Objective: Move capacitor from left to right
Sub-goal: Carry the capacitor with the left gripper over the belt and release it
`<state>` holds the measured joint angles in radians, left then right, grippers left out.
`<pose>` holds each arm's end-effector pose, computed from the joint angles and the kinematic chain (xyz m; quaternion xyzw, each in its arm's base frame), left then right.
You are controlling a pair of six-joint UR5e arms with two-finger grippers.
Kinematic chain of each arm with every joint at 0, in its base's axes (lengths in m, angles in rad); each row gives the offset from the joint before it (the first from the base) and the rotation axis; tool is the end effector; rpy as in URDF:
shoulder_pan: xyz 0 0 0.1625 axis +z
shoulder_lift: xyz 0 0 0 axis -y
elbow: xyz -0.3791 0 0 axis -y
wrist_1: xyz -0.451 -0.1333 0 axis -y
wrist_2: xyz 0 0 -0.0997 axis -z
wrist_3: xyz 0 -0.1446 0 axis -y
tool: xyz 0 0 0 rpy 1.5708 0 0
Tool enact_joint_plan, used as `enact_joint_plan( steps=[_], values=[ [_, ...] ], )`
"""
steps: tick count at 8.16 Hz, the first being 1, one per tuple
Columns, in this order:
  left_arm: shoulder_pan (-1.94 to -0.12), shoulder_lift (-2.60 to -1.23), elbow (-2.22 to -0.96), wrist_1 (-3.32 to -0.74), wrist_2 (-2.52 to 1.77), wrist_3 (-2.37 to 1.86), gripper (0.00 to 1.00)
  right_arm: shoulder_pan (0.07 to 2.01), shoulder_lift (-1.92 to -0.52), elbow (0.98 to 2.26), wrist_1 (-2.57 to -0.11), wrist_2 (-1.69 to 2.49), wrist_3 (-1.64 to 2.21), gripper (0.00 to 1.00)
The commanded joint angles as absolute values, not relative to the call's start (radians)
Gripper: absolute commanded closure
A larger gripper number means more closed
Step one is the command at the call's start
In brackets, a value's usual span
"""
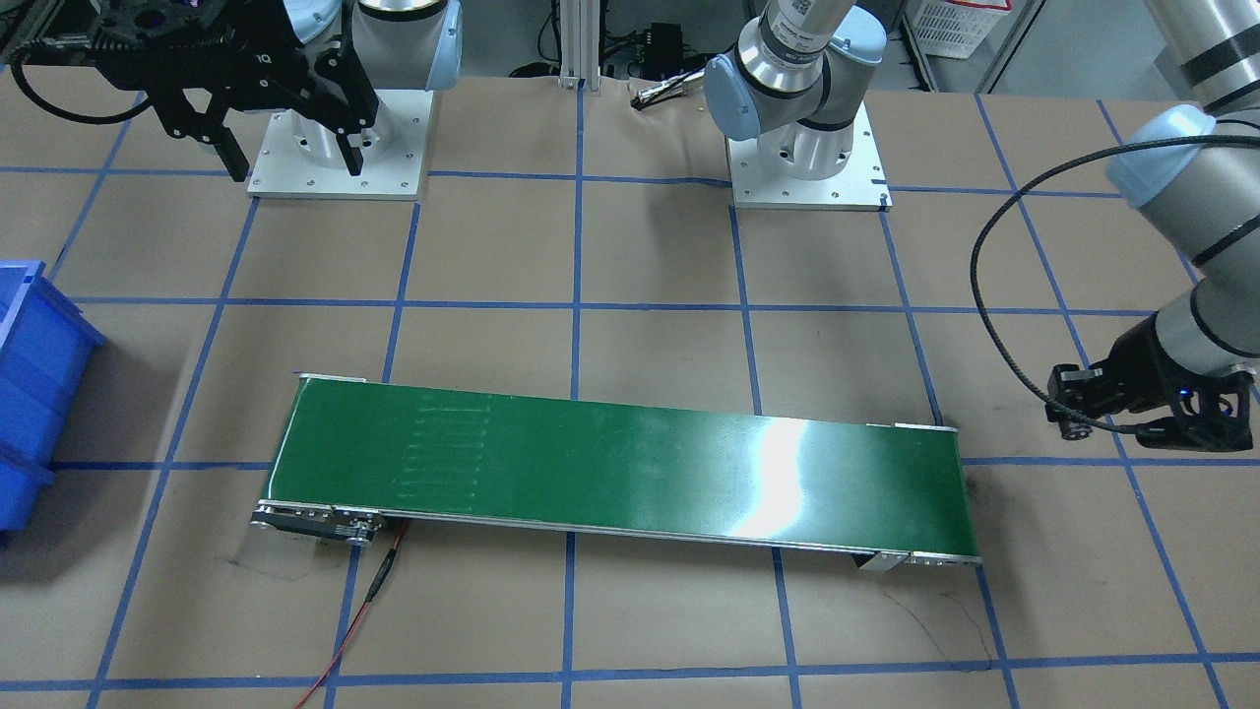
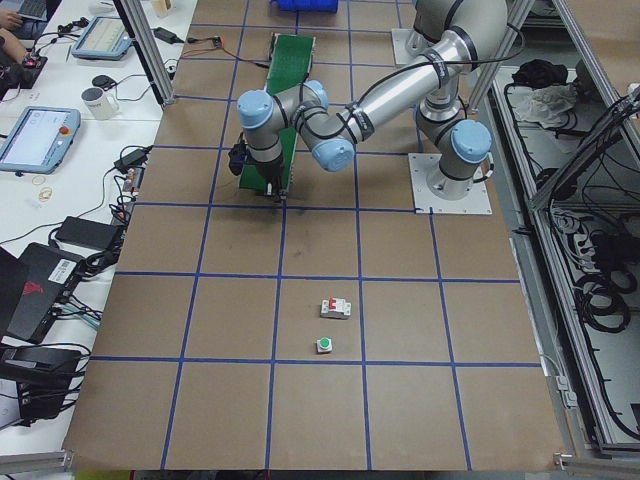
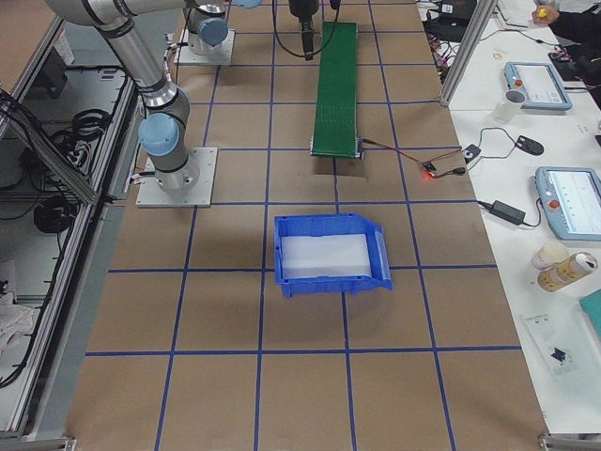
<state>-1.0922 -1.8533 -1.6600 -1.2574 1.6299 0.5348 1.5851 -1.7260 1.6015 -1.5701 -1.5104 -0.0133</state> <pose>0.1734 -0.6051 0.2129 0.0289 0.9987 0.0398 0.0117 0.1492 -0.5036 0.4621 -0.0156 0.9975 -0.0618 0.0302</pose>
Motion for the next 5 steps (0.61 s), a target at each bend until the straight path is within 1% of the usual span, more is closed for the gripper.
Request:
enact_joint_plan(
  steps=[1, 2, 5],
  values=[
    [-1.282, -1.861, -1.658, -1.273, 1.623, 0.318, 1.0, 1.585, -1.726, 1.601, -1.571, -1.509, -0.014, 0.0],
    [-1.34, -1.867, -1.657, -1.273, 1.62, 0.264, 1.0, 1.585, -1.726, 1.601, -1.571, -1.511, -0.014, 0.0],
    [-1.391, -1.94, -1.655, -1.261, 1.609, 0.25, 1.0, 1.585, -1.727, 1.601, -1.571, -1.511, -0.014, 0.0]
  ],
)
